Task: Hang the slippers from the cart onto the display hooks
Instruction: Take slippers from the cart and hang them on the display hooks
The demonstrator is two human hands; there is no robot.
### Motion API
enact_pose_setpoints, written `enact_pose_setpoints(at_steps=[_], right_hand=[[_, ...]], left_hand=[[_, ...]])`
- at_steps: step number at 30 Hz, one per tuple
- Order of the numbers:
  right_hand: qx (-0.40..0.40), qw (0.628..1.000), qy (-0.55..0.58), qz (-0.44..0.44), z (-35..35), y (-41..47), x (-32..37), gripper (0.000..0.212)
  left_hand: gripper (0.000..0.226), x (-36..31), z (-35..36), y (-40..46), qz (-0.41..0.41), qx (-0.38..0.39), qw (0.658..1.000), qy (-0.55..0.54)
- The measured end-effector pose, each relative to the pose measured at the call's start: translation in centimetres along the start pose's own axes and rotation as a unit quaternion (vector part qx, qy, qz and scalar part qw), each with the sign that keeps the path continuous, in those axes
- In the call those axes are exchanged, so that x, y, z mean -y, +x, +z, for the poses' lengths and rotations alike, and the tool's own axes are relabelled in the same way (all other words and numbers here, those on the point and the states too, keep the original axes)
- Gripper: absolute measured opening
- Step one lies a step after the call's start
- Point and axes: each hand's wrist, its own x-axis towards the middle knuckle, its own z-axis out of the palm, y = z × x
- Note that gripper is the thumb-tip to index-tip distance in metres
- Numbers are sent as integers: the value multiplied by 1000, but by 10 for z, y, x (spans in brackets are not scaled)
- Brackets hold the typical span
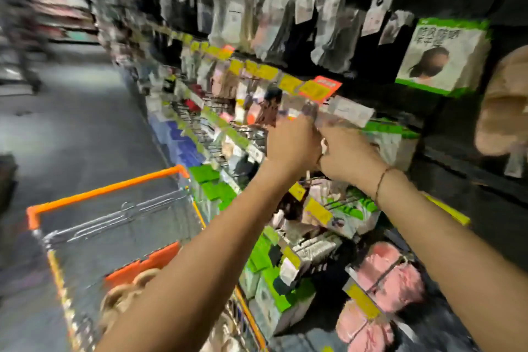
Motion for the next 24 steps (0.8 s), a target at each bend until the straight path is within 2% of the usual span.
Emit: enact_pose_setpoints(at_steps=[3,5,9,11,13,17,21,23,24], right_hand=[[54,995,27,-77,69,-11,73,29],[107,984,55,-128,122,-27,117,26],[225,954,97,-174,241,-58,178,31],[271,938,102,-190,296,-75,196,28],[312,927,90,-186,345,-86,204,22],[384,907,61,-160,435,-99,188,24],[453,882,29,-126,499,-117,153,20],[483,868,13,-119,523,-130,139,10],[491,863,6,-118,536,-136,132,12]], left_hand=[[27,88,-20,-66,-83,24,996,37],[30,145,-23,-119,-160,66,983,52],[29,250,3,-218,-279,162,941,99],[36,290,21,-259,-325,186,921,106],[44,319,40,-289,-350,202,909,107],[27,369,88,-329,-392,221,889,87],[13,395,151,-366,-439,279,852,62],[9,398,185,-389,-472,315,823,32],[8,399,202,-398,-488,328,809,10]])
